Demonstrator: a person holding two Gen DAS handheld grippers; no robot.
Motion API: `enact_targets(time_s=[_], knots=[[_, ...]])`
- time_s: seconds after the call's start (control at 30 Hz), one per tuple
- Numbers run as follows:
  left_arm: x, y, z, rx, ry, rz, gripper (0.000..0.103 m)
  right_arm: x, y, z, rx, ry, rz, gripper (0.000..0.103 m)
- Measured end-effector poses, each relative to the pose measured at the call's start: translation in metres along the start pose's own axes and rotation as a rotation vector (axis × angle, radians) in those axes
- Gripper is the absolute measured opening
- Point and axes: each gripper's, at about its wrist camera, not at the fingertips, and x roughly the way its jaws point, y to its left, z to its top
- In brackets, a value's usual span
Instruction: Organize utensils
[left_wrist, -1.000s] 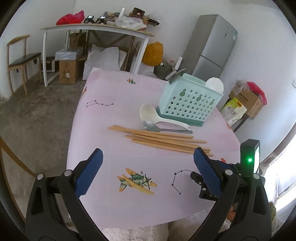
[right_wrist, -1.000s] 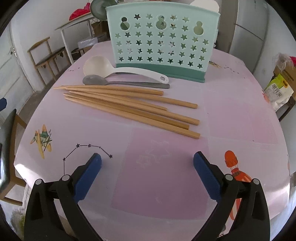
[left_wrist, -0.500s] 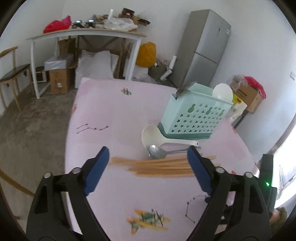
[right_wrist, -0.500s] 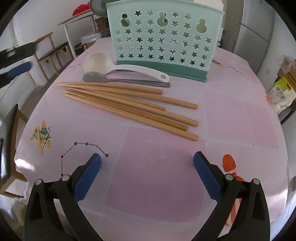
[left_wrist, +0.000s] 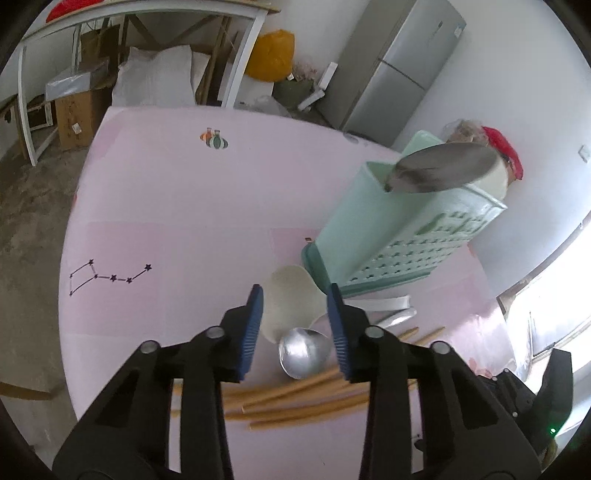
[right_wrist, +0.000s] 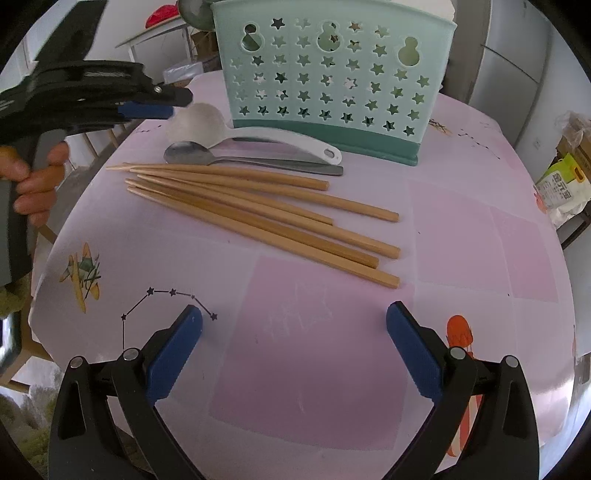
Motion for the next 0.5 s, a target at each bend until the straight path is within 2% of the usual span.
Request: enact_targets(time_s=[0.2,0.33,0.47,0.5], knots=[[0.018,0.006,0.004,-0.010,0.046,-0.002,0.017,0.000,0.001,0.001,0.002,0.001,-0.001,0.097],[0.021,0.013,0.008,-0.037,0.044,0.011,0.016,0.001,0.001,0.002,0.002,0.000,-0.002,0.097],[0.003,0.014,0.009,-0.033,-0.030,-0.002,0.017,0.000,0.002,0.002,0.002,-0.003,-0.002,0.097],[0.000,0.012,0.009,-0.028,-0.043,-0.008,0.022,0.000,0.000,0.001,0.002,-0.005,-0.001,0.097]])
